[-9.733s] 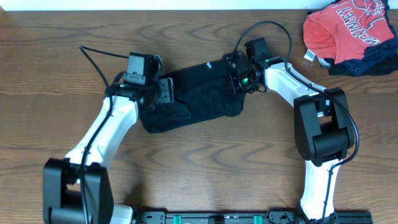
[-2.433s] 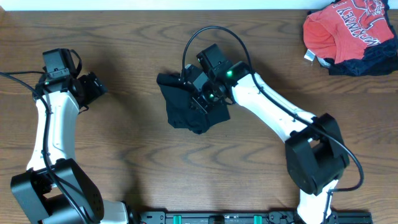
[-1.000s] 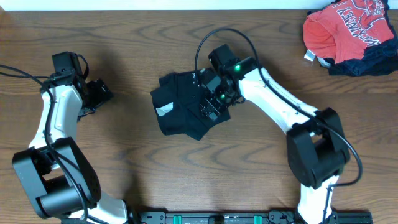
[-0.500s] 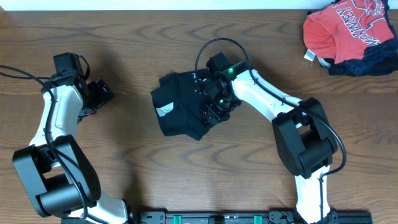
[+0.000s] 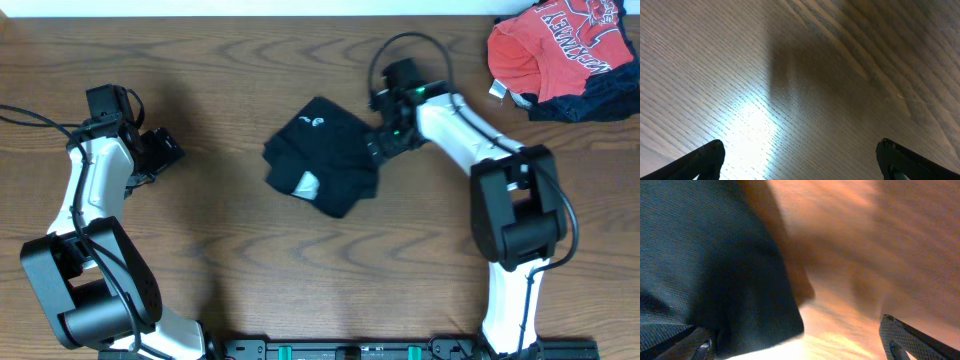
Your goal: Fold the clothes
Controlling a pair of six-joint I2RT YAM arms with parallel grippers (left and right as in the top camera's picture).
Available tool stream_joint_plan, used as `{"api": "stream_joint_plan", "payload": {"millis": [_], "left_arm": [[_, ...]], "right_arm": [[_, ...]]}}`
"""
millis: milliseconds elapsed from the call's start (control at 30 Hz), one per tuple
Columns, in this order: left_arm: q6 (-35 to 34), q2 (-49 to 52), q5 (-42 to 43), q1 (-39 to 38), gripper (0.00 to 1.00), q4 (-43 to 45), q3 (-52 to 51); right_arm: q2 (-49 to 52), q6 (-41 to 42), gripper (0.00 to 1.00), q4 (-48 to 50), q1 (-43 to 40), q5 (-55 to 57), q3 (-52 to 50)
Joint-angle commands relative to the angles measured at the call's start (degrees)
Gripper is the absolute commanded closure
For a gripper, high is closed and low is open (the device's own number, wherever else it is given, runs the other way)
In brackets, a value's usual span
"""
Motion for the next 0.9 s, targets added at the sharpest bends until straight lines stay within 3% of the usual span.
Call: {"api": "stream_joint_plan", "payload": {"millis": [0, 233, 533, 867], "left_arm": [[-0.33, 0.61, -0.02, 0.13, 0.02, -0.04, -0.46], [-0.28, 0.61, -0.07, 0.13, 0.02, 0.20, -0.46], [-0.24, 0.61, -0.31, 0.17, 0.02, 0.59, -0.46], [-0.28, 0.61, -0.28, 0.57, 0.02, 0.59, -0.46]], "right_arm": [[1.68, -2.36, 0.04, -2.56, -2.56, 1.44, 2.60], [-4.17, -3.87, 0.05, -11.21, -0.13, -3.72, 11.04], [-8.68, -5.40, 0.06, -17.79, 11.08, -4.72, 11.02], [-8.66, -5.25, 0.06, -6.64, 20.46, -1.18, 0.55]]}}
